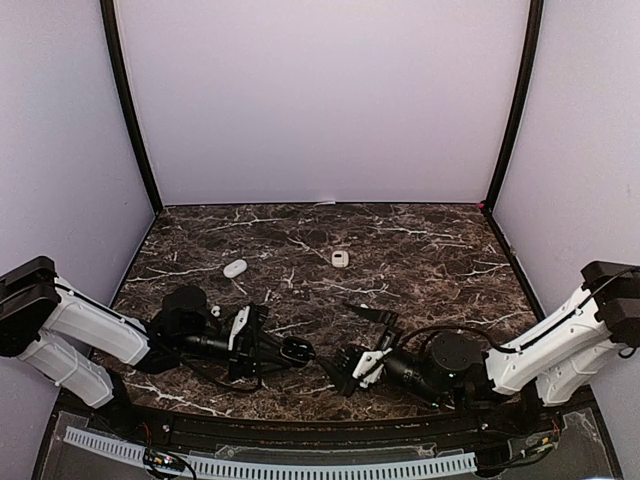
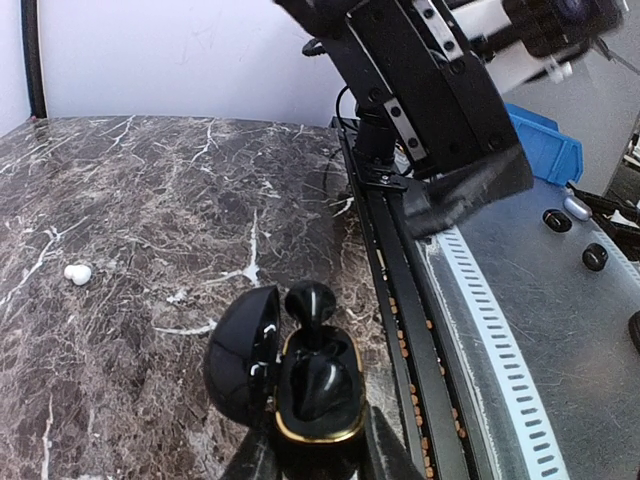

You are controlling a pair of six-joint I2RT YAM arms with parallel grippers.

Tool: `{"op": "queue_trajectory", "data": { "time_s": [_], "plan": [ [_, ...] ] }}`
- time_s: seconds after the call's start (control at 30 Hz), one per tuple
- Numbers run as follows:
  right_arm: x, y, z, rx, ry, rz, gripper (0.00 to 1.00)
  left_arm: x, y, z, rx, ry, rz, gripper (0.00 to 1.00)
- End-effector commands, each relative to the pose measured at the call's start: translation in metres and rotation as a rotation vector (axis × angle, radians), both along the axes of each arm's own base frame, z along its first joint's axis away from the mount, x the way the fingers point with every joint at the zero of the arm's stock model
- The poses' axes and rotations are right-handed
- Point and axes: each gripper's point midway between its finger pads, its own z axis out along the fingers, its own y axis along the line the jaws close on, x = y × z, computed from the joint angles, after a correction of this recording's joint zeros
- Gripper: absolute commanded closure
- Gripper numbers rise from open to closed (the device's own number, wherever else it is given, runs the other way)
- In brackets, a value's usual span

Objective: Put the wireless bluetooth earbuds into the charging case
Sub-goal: Insert the right earbud into the right side groove of the charging case, then adjust the right earbud in the right side groove of the charging case.

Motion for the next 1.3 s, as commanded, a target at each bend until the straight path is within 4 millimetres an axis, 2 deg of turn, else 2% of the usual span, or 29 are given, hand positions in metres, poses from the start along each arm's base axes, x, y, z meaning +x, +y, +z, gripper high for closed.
{"op": "queue_trajectory", "data": {
  "time_s": [0.0, 0.13, 0.33, 0.5, 0.6, 0.73, 0.97, 1.27],
  "plan": [
    [0.035, -0.003, 0.006, 0.089, 0.322, -0.128, 0.01, 0.005, 0.003, 0.013, -0.046, -0.045, 0.031, 0.89],
    [0.045, -0.005, 0.001, 0.102, 0.545, -0.066, 0.02, 0.008, 0.007, 0.014, -0.059, -0.068, 0.063, 0.89],
    [0.055, -0.029, 0.000, 0.180, 0.630, -0.083, 0.11, 0.017, 0.010, 0.015, -0.075, -0.090, 0.132, 0.89],
    [0.041, -0.038, -0.006, 0.203, 0.742, 0.005, 0.12, 0.033, 0.002, 0.021, -0.082, -0.071, 0.182, 0.89],
    [0.049, -0.044, -0.013, 0.235, 0.821, -0.023, 0.20, 0.045, -0.005, 0.026, -0.088, -0.075, 0.220, 0.89],
    [0.056, -0.043, -0.024, 0.208, 0.880, -0.058, 0.28, 0.058, -0.015, 0.035, -0.108, -0.093, 0.240, 0.89],
    [0.040, -0.043, -0.026, 0.213, 0.894, 0.042, 0.34, 0.075, -0.027, 0.044, -0.151, -0.159, 0.270, 0.89],
    [0.039, -0.027, -0.033, 0.173, 0.915, 0.066, 0.41, 0.064, -0.014, 0.030, -0.196, -0.238, 0.267, 0.89]
  ]
}}
